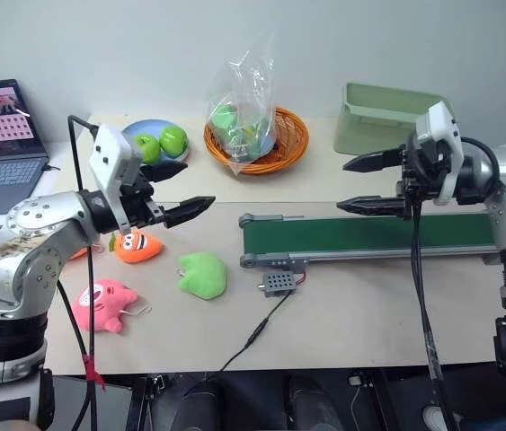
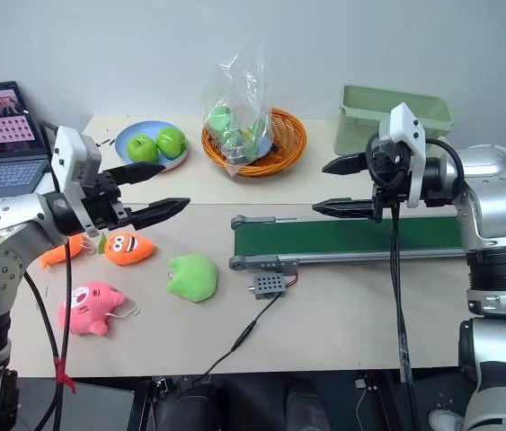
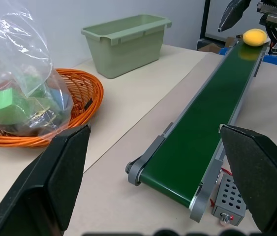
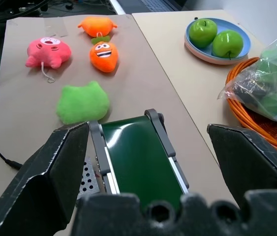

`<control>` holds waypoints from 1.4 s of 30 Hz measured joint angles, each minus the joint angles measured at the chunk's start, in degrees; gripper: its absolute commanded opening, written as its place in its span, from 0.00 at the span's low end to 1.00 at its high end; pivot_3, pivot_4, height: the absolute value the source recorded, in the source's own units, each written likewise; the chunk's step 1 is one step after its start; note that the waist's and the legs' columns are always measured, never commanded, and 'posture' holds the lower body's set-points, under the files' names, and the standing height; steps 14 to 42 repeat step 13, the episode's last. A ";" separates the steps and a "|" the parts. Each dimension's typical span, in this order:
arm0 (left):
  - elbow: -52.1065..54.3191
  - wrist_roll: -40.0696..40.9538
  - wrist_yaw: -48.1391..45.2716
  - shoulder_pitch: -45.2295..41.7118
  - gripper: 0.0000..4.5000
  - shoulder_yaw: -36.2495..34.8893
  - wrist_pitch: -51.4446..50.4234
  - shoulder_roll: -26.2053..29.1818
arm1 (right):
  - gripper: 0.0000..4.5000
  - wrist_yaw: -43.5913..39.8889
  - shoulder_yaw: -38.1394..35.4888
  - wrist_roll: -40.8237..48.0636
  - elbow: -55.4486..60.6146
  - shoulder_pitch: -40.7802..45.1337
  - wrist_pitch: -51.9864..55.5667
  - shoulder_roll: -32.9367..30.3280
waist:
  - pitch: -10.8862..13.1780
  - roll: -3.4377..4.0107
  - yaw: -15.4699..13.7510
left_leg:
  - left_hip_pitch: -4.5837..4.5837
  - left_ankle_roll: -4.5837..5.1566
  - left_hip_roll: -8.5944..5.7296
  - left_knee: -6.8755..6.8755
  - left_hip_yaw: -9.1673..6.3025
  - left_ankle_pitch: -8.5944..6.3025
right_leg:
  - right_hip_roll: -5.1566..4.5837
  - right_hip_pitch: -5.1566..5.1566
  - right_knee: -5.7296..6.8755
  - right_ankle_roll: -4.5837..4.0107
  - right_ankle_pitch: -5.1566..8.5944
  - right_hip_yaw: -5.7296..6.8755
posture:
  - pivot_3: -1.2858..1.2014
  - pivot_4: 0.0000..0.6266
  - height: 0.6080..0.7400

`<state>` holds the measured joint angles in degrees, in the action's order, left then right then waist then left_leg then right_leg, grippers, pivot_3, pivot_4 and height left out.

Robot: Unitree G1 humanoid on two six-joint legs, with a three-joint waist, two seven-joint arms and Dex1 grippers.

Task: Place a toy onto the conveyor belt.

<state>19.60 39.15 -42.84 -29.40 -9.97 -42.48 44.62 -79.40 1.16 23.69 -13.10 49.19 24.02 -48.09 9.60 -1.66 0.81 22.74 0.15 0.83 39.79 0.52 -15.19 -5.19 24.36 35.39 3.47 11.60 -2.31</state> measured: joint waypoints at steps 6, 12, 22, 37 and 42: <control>-0.19 -0.18 0.10 -0.10 0.99 0.05 0.00 -0.37 | 1.00 0.50 -0.30 0.01 0.00 -0.01 0.00 -0.27 | 0.00 0.00 0.00 | 0.00 0.00 0.00 0.00 0.00 0.00 | 0.00 0.00 -0.01 0.00 0.00 0.00 | 0.52 0.24 1.00; -0.17 -0.55 0.09 0.01 0.99 0.04 0.00 -0.38 | 1.00 0.69 -0.47 0.03 0.01 -0.01 0.00 -0.34 | 0.00 0.00 0.01 | 0.00 0.00 0.00 0.00 0.00 0.00 | 0.00 0.00 -0.01 0.00 0.00 0.00 | 0.52 0.24 1.00; -0.17 -0.56 0.07 0.12 0.99 0.04 0.00 -0.38 | 1.00 0.69 -0.47 0.03 0.01 -0.01 0.00 -0.34 | 0.00 0.00 0.01 | 0.00 0.00 0.00 0.00 0.00 0.00 | 0.00 0.00 -0.01 0.00 0.00 0.00 | 0.52 0.24 1.00; -0.17 -0.56 0.07 0.12 0.99 0.04 0.00 -0.38 | 1.00 0.69 -0.47 0.03 0.01 -0.01 0.00 -0.34 | 0.00 0.00 0.01 | 0.00 0.00 0.00 0.00 0.00 0.00 | 0.00 0.00 -0.01 0.00 0.00 0.00 | 0.52 0.24 1.00; -0.17 -0.56 0.07 0.12 0.99 0.04 0.00 -0.38 | 1.00 0.69 -0.47 0.03 0.01 -0.01 0.00 -0.34 | 0.00 0.00 0.01 | 0.00 0.00 0.00 0.00 0.00 0.00 | 0.00 0.00 -0.01 0.00 0.00 0.00 | 0.52 0.24 1.00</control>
